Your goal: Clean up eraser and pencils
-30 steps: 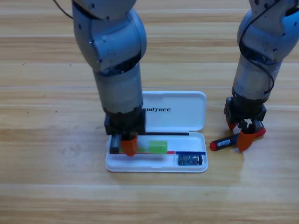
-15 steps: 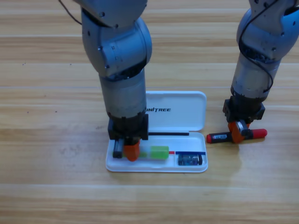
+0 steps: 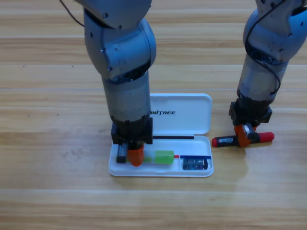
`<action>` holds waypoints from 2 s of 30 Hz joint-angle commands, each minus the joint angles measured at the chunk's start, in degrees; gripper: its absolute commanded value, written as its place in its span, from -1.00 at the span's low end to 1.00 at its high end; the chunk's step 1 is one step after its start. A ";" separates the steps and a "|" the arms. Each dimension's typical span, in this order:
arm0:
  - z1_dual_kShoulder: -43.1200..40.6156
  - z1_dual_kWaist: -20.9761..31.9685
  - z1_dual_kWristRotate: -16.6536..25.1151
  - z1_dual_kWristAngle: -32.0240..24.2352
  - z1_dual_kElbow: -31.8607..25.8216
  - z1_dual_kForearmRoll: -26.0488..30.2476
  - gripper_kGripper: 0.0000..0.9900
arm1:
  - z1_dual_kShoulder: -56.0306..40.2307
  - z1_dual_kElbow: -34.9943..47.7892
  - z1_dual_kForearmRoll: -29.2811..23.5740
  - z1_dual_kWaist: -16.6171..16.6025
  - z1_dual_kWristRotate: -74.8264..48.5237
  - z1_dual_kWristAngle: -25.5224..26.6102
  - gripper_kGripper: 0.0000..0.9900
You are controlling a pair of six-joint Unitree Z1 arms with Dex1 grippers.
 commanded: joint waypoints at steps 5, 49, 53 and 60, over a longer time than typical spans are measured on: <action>2.73 -1.00 -1.37 -0.58 -0.42 -0.82 -1.00 | -2.99 1.56 3.42 -0.92 2.52 0.26 -1.00; -37.09 15.96 -1.46 0.21 11.98 4.11 1.00 | 3.60 -18.75 13.44 13.41 15.27 2.19 -1.00; -39.81 20.45 0.30 0.21 13.12 6.04 1.00 | 7.55 -24.28 14.67 14.55 17.11 2.19 -1.00; -39.73 20.53 0.21 -1.55 15.84 6.13 1.00 | 11.25 -27.80 14.94 15.52 18.43 2.19 -1.00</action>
